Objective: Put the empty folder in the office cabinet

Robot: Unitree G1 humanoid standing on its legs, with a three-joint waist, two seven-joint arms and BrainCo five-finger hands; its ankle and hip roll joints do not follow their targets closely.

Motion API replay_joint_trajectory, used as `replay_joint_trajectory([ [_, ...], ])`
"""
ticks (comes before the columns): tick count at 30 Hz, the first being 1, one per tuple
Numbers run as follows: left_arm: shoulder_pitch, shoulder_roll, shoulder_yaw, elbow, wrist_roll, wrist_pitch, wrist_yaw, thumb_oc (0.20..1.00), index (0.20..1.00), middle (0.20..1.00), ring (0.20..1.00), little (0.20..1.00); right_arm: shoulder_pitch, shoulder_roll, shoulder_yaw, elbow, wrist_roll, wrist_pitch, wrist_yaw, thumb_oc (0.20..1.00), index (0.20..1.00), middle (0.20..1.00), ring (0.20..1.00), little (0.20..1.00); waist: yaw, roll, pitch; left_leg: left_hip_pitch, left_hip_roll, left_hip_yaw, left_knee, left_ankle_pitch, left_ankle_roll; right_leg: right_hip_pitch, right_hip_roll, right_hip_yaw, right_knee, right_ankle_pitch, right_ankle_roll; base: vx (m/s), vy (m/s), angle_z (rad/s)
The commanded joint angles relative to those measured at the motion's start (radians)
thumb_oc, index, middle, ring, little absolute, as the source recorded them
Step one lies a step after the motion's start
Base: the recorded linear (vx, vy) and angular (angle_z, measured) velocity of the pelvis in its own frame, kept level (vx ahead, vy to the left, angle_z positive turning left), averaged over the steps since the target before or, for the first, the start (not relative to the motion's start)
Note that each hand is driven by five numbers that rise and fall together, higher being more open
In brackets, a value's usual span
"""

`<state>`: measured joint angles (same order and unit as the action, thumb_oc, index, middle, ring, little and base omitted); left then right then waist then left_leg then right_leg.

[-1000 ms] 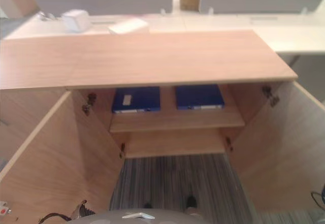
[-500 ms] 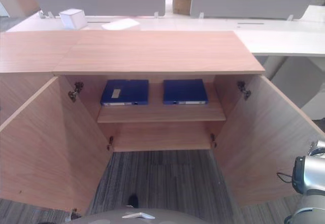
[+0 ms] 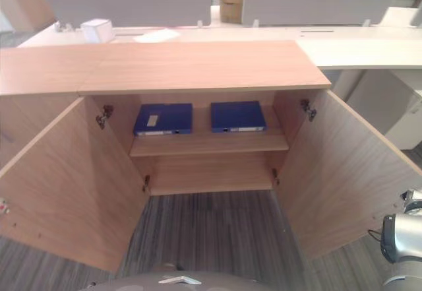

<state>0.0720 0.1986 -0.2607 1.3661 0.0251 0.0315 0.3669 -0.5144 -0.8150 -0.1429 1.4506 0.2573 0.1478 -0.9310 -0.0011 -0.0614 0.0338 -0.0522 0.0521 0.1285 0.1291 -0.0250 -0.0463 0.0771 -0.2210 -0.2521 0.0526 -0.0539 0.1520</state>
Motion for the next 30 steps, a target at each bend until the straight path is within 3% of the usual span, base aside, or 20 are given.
replay_joint_trajectory([
  [1,-0.038,0.013,0.003,0.027,0.019,-0.004,0.024,1.0,1.0,1.0,1.0,1.0,-0.049,0.027,-0.013,-0.011,0.019,-0.06,-0.038,1.0,1.0,1.0,1.0,1.0,0.011,0.014,-0.015,0.132,0.02,-0.02,-0.183,-0.032,-0.015,-0.047,0.116,-0.045,-0.064,0.023,-0.039,0.04,0.104,0.19],
  [2,-0.031,0.004,0.007,0.024,0.028,0.004,0.028,1.0,1.0,1.0,1.0,1.0,-0.007,0.099,-0.032,-0.075,0.04,-0.09,-0.059,1.0,1.0,1.0,1.0,1.0,0.001,0.028,-0.031,0.156,0.018,-0.015,-0.216,-0.031,-0.016,-0.041,0.11,-0.04,-0.069,0.029,-0.034,0.06,0.102,0.08],
  [7,-0.024,0.002,0.03,0.023,0.048,0.01,0.022,1.0,1.0,1.0,1.0,1.0,0.072,0.245,-0.074,-0.211,0.081,-0.139,-0.069,1.0,1.0,1.0,1.0,1.0,0.001,0.043,-0.034,0.167,0.011,-0.016,-0.216,-0.041,-0.014,-0.036,0.092,-0.026,-0.066,0.04,-0.027,-0.02,0.073,0.01],
  [8,-0.025,-0.001,0.039,0.025,0.061,0.017,0.02,1.0,1.0,1.0,1.0,1.0,0.106,0.322,-0.07,-0.33,0.094,-0.187,-0.05,1.0,1.0,1.0,1.0,1.0,-0.001,0.053,-0.03,0.17,0.007,-0.014,-0.216,-0.04,-0.01,-0.037,0.085,-0.018,-0.065,0.046,-0.026,-0.03,0.056,-0.03],
  [9,-0.023,0.002,0.039,0.025,0.062,0.018,0.02,1.0,1.0,1.0,1.0,1.0,0.114,0.329,-0.073,-0.341,0.092,-0.183,-0.054,1.0,1.0,1.0,1.0,1.0,0.0,0.05,-0.031,0.171,0.007,-0.013,-0.216,-0.04,-0.01,-0.036,0.085,-0.017,-0.065,0.046,-0.025,-0.03,0.055,-0.07],
  [12,-0.023,0.004,0.081,0.009,0.082,0.025,0.008,1.0,1.0,1.0,1.0,1.0,0.24,0.442,-0.073,-0.604,0.128,-0.288,0.037,1.0,1.0,1.0,1.0,1.0,-0.009,0.061,-0.025,0.174,0.001,-0.004,-0.216,-0.041,-0.006,-0.041,0.074,-0.015,-0.061,0.052,-0.023,-0.03,0.045,-0.18],
  [17,-0.021,0.015,0.09,-0.005,0.102,0.023,-0.011,1.0,1.0,1.0,1.0,1.0,0.274,0.475,-0.079,-0.658,0.199,-0.361,0.135,1.0,1.0,1.0,1.0,1.0,-0.006,0.06,-0.022,0.174,-0.005,-0.001,-0.216,-0.041,-0.003,-0.042,0.068,-0.01,-0.061,0.059,-0.021,-0.02,0.013,-0.05],
  [21,-0.014,0.026,0.091,-0.011,0.107,0.014,-0.03,1.0,1.0,1.0,1.0,1.0,0.271,0.464,-0.068,-0.653,0.235,-0.373,0.221,1.0,1.0,1.0,1.0,1.0,0.003,0.055,-0.02,0.175,-0.008,0.001,-0.216,-0.039,0.001,-0.037,0.065,-0.006,-0.067,0.063,-0.019,-0.01,0.001,-0.03],
  [26,-0.006,0.023,0.086,0.003,0.115,0.02,-0.032,1.0,1.0,1.0,1.0,1.0,0.247,0.444,-0.08,-0.672,0.148,-0.339,0.14,1.0,1.0,1.0,1.0,1.0,0.011,0.052,-0.026,0.177,-0.005,0.0,-0.216,-0.037,0.001,-0.026,0.065,-0.009,-0.077,0.062,-0.017,0.0,0.0,0.0],
  [30,0.002,0.015,0.076,0.016,0.124,0.022,-0.02,1.0,1.0,1.0,1.0,1.0,0.226,0.41,-0.109,-0.641,0.037,-0.259,0.007,1.0,1.0,1.0,1.0,1.0,0.017,0.052,-0.031,0.178,-0.004,-0.006,-0.216,-0.039,0.002,-0.018,0.066,-0.01,-0.083,0.06,-0.017,0.02,-0.009,0.02],
])
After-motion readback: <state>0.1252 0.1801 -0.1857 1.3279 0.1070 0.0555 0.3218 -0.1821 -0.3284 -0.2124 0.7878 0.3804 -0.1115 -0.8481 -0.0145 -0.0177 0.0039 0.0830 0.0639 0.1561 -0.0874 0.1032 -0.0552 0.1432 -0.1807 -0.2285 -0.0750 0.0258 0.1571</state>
